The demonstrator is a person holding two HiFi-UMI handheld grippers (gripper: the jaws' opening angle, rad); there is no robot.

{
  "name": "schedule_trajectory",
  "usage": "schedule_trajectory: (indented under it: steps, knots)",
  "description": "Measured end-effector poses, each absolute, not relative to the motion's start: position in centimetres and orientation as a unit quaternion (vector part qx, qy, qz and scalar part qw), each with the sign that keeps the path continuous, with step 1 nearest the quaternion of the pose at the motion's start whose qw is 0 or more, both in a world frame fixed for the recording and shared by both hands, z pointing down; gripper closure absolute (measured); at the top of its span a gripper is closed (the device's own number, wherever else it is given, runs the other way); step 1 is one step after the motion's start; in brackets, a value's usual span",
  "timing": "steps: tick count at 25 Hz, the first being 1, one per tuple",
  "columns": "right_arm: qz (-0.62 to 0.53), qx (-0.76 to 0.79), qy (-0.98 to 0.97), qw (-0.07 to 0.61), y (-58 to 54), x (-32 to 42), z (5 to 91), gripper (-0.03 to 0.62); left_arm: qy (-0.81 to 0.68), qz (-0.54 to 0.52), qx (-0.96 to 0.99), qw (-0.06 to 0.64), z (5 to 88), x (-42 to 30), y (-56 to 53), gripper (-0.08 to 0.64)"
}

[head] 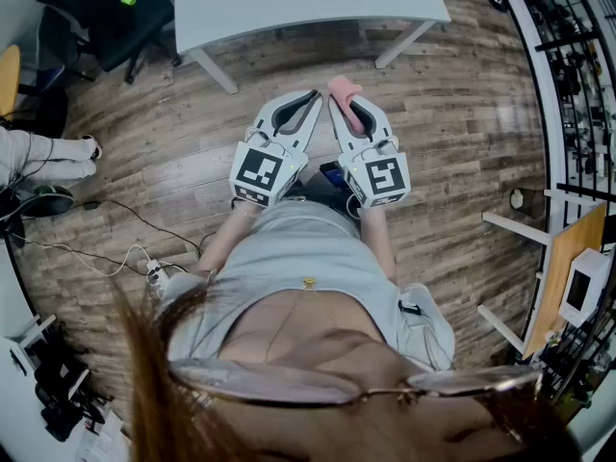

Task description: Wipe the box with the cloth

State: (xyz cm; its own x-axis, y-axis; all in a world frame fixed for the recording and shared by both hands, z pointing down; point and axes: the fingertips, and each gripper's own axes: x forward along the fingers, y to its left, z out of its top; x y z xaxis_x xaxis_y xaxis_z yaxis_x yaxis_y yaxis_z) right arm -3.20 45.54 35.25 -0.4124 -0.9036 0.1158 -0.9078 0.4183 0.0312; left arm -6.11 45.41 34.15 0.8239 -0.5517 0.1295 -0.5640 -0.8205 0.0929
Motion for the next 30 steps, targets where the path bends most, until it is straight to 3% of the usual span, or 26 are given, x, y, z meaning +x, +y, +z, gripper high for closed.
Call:
schedule_trajectory:
  steps: [15,30]
  knots:
    - [0.034,0.542,-0.838,0.048,43.4,-2.7,35.8,0.549,-0.295,0.049,0.951,0.076,34.9,-6.1,43.1,0.518]
    - [0.033,0.526,-0.849,0.037,30.6,1.6,35.0,0.549,-0.307,0.049,0.948,0.075,33.8,-1.7,30.9,0.518]
